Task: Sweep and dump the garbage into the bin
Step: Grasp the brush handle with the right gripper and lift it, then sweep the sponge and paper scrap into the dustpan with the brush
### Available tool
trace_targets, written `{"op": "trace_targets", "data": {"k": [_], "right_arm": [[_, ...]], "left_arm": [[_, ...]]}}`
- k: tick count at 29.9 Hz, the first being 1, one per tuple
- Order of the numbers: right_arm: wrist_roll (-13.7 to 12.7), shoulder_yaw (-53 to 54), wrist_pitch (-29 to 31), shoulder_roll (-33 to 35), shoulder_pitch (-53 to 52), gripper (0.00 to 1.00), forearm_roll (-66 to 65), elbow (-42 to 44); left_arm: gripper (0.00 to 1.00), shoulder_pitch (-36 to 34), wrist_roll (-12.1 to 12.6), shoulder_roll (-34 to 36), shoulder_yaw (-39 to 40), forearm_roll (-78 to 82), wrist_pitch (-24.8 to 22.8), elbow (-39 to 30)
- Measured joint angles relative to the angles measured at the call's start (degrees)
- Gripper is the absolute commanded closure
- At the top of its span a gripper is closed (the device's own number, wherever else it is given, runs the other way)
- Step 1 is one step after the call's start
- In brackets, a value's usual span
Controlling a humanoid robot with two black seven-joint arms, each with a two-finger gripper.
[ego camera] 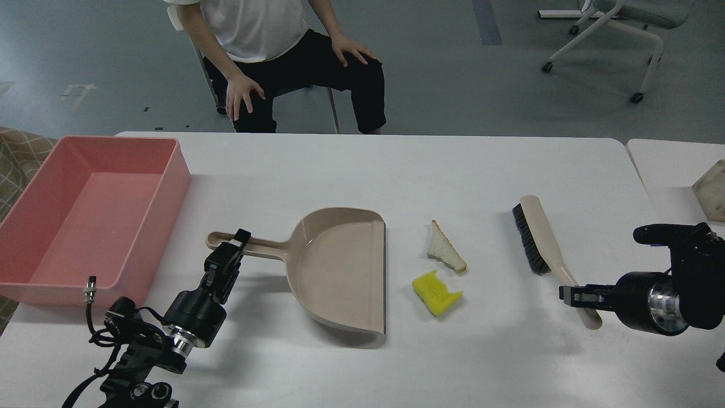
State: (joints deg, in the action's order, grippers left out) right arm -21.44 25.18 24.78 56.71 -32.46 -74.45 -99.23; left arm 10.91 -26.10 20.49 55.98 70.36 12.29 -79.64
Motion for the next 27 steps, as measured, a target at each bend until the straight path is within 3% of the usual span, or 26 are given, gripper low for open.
{"op": "trace_targets", "data": {"k": [10,27], "right_arm": [[0.1,-0.6,1.3,-5.5,0.0,0.94,-0.1,0.0],[-0.1,-0.9,3.2,-14.8,0.0,0.94,-0.1,0.0]], "left_arm": [[0.77,-0.5,-0.2,-1.5,0.5,-0.6,1.0,3.5],[0.77,-0.6,-1.4,-2.5,0.4,-0.5,1.2,3.7]]}}
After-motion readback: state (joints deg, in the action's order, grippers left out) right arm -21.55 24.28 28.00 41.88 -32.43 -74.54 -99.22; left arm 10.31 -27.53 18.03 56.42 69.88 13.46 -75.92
